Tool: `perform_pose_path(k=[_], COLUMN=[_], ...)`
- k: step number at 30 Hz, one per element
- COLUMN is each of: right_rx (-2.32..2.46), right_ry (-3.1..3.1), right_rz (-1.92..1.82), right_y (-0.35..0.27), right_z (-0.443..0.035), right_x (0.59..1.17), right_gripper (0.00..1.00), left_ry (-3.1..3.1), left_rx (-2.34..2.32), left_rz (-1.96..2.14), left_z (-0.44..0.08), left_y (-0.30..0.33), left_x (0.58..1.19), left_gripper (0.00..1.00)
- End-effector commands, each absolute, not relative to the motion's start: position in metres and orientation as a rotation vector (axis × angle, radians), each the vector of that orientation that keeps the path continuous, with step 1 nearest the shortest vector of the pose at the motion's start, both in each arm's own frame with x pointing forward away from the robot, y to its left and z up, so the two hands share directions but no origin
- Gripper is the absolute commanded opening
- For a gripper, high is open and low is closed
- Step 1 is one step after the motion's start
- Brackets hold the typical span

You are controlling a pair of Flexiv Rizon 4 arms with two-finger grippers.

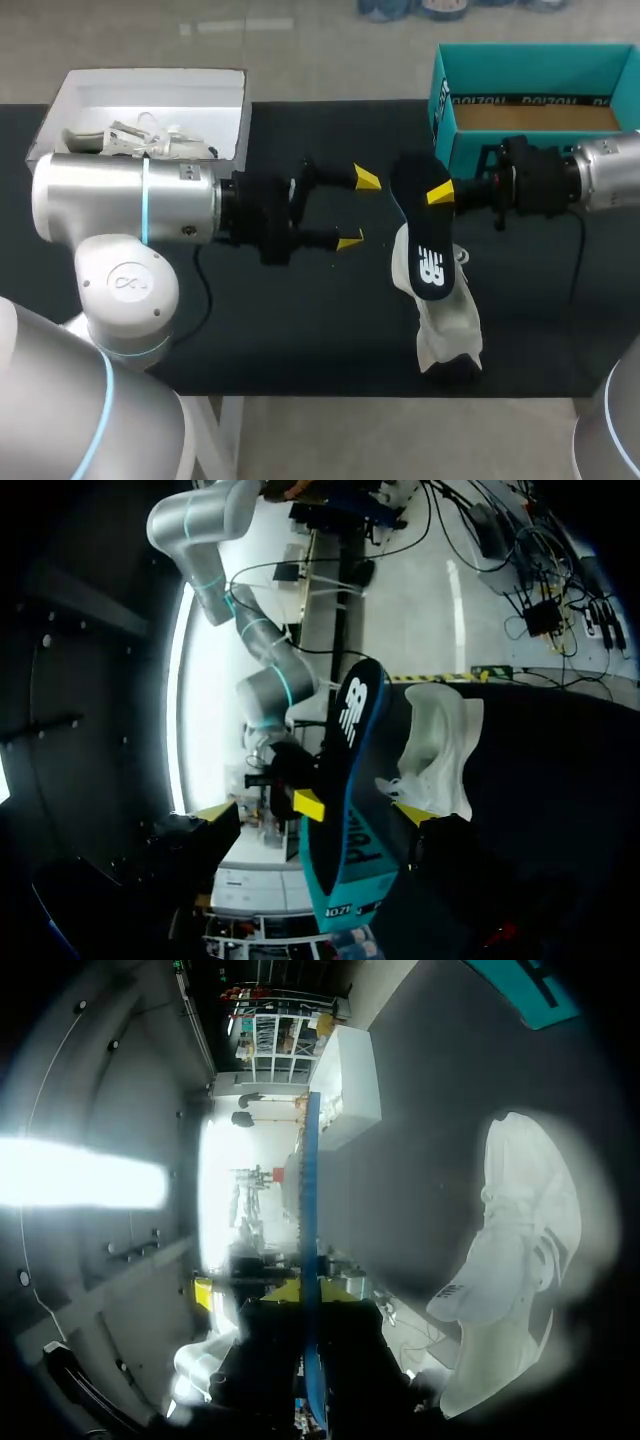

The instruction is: Take the shoe out of the shoebox, open the shoe tongue, remove and reinsert the insole, then place the shoe into the shoebox

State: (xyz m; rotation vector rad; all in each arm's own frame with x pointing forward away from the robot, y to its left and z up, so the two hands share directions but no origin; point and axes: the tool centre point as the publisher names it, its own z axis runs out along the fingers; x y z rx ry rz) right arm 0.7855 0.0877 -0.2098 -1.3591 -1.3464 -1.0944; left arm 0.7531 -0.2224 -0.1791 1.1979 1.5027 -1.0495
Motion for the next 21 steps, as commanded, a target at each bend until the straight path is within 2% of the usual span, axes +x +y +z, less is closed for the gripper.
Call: perform_pose_path(k=[1,21], right_rx=[-1.362,-1.362], right_ry=[-1.346,-1.346], right_rz=[-1.095,-1.095], right_y=[0.088,0.088], right_z=[-0.210,-0.210], right_x=[0.785,0.785], right_gripper=[0.00,0.00], left_ry=[1.476,1.422], left_rx=[1.193,1.224], left_rz=[-1.080,-1.127], left_z=[-0.190,-0.219], left_y=[-0.234,-0.295], left_x=[0.755,0.798], left_gripper=[1.00,1.00])
